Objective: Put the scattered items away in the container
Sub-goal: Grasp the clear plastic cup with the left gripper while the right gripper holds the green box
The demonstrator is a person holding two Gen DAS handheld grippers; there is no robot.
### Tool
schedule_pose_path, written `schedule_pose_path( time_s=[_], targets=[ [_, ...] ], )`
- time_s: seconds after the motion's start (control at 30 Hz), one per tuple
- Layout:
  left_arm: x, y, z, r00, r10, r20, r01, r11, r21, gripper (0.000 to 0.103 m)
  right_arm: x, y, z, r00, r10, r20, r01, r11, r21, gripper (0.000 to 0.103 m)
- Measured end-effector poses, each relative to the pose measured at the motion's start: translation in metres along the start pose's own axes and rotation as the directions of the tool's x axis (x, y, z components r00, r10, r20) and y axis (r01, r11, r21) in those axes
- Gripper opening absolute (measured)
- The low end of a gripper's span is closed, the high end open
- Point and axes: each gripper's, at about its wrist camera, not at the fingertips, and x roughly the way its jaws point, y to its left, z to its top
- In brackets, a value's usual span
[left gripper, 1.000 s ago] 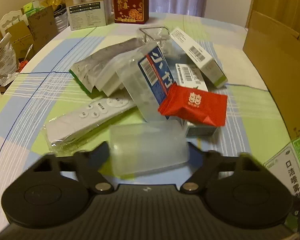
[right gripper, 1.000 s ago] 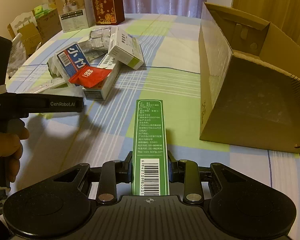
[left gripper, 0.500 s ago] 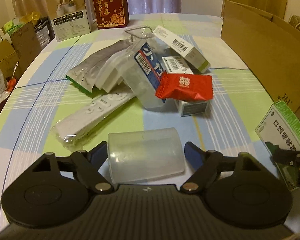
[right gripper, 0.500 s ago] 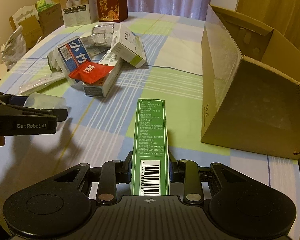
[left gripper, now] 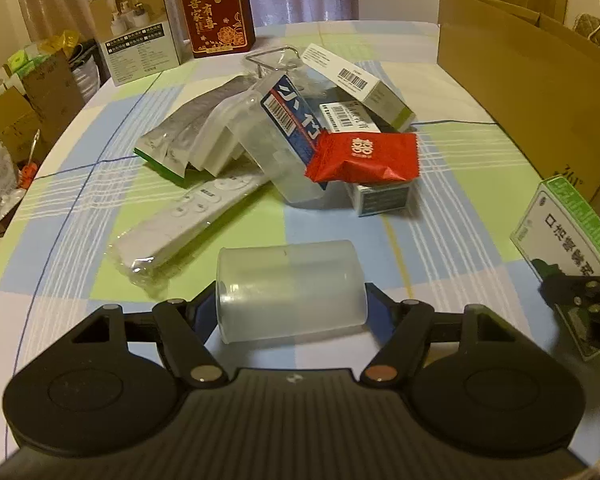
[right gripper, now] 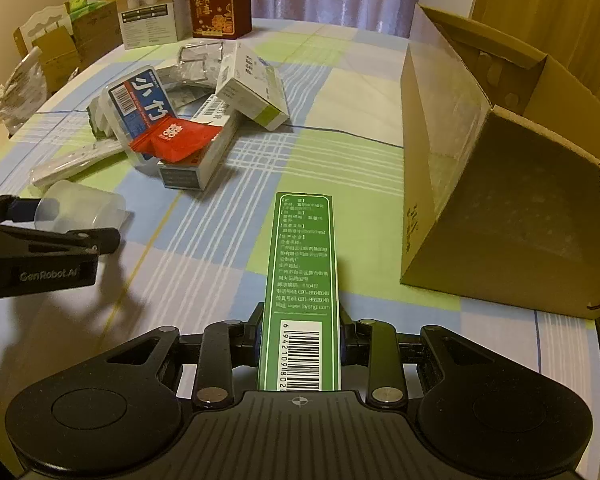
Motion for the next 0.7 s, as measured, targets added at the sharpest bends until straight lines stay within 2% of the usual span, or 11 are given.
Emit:
schedule_pose_path(
  time_s=[0.23, 0.53, 0.7],
  targets=[
    [-0.012, -0.003, -0.003, 0.999, -0.028, 0.029, 0.027, 1.000, 0.012, 0.069, 0.001, -0.002, 0.001, 1.000, 0.003, 0.001, -0.003, 1.000, 0.003, 0.034],
    [-0.014, 0.004, -0.006, 0.999, -0.032, 0.016, 0.032, 0.999, -0.020, 0.069, 0.002, 0.000, 0.004, 1.000, 0.000, 0.000, 0.000, 1.000, 0.002, 0.034],
    [-0.016, 0.003, -0.005, 0.999, -0.043, 0.032, 0.043, 0.999, -0.006, 0.069, -0.001, -0.001, 0.004, 1.000, 0.009, 0.002, -0.009, 1.000, 0.012, 0.033]
  ],
)
